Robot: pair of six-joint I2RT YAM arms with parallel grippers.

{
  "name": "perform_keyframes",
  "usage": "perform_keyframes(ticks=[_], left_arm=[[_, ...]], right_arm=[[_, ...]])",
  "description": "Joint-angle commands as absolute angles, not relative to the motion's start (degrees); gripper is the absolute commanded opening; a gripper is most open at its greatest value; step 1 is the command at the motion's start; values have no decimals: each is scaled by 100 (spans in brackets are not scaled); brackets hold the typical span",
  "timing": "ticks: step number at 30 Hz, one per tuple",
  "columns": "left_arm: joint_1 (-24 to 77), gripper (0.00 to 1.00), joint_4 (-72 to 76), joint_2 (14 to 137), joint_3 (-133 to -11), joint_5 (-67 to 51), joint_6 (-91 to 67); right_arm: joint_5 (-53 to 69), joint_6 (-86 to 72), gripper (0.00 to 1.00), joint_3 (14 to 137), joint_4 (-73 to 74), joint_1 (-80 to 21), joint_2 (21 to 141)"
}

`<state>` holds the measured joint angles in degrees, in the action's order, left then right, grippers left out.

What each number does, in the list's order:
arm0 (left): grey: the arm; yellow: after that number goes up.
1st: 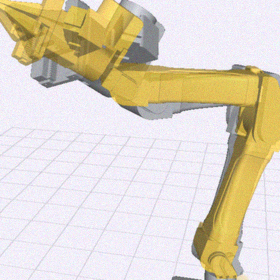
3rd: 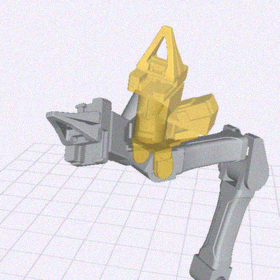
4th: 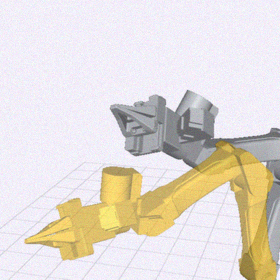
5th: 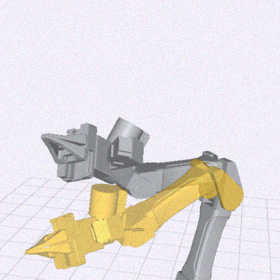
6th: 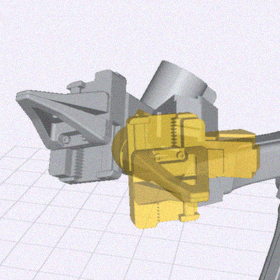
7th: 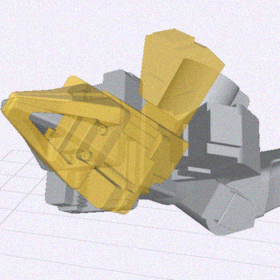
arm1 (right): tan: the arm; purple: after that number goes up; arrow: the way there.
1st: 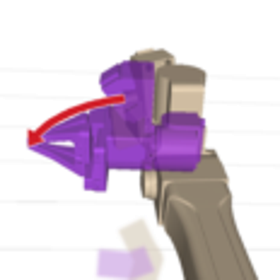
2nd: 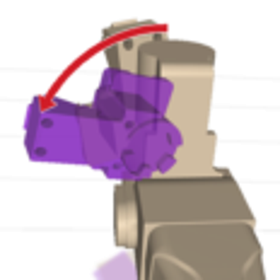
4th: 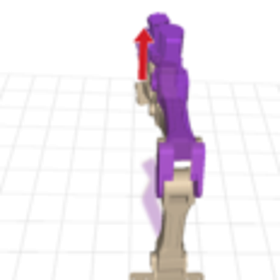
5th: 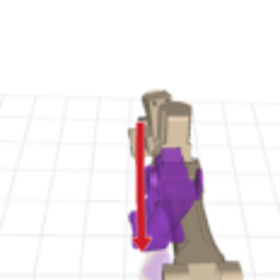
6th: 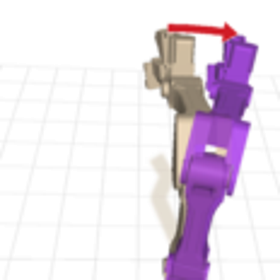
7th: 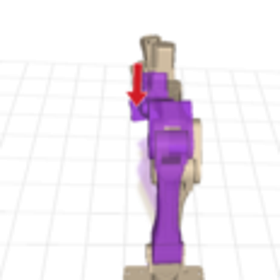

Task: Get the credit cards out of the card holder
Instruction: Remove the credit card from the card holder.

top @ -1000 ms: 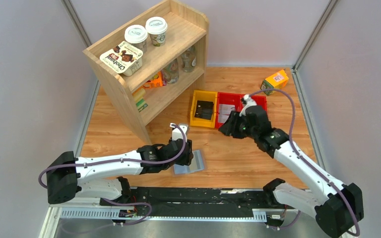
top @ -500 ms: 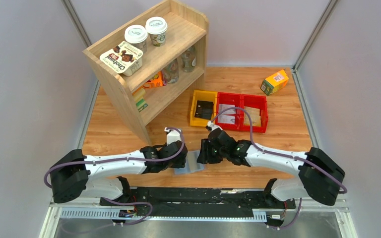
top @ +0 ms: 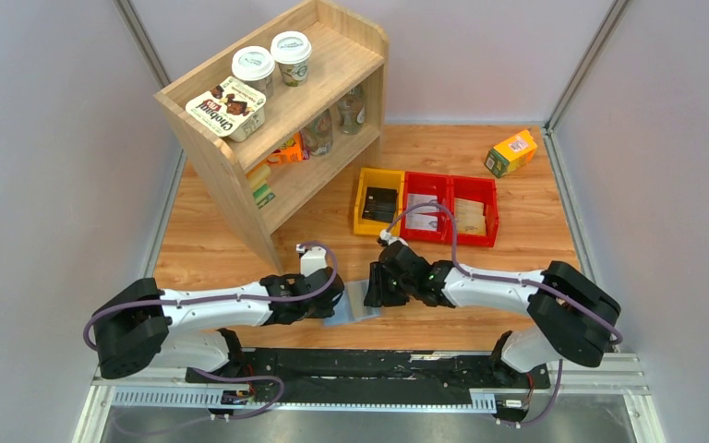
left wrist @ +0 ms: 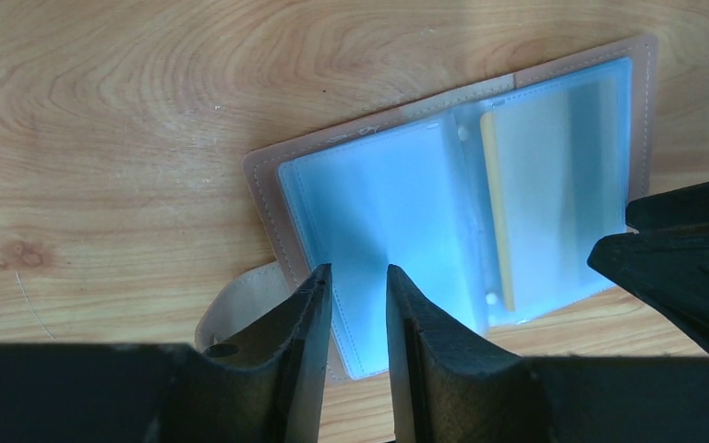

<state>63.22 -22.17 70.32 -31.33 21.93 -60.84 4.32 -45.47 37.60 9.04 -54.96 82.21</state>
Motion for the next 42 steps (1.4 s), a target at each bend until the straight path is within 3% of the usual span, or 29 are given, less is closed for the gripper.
perform_keyframes(ticks=[1, 9, 28, 42], left_arm=[[6293, 34, -2241, 7163, -3129, 2162, -6223], [6284, 29, -2136, 7225, -3111, 2083, -6240], [6284, 28, -1916, 7128, -3032, 1942, -6284], [6284, 28, -1837, 6883, -2883, 1968, -6416]], right_arm=[[404, -4526, 40, 3946, 712, -5528, 8411], [668, -4482, 39, 4025, 598, -5590, 8402], [913, -4473, 47, 4210, 475, -5739, 7927], [1256, -4518, 45, 4192, -219, -5748, 8059]])
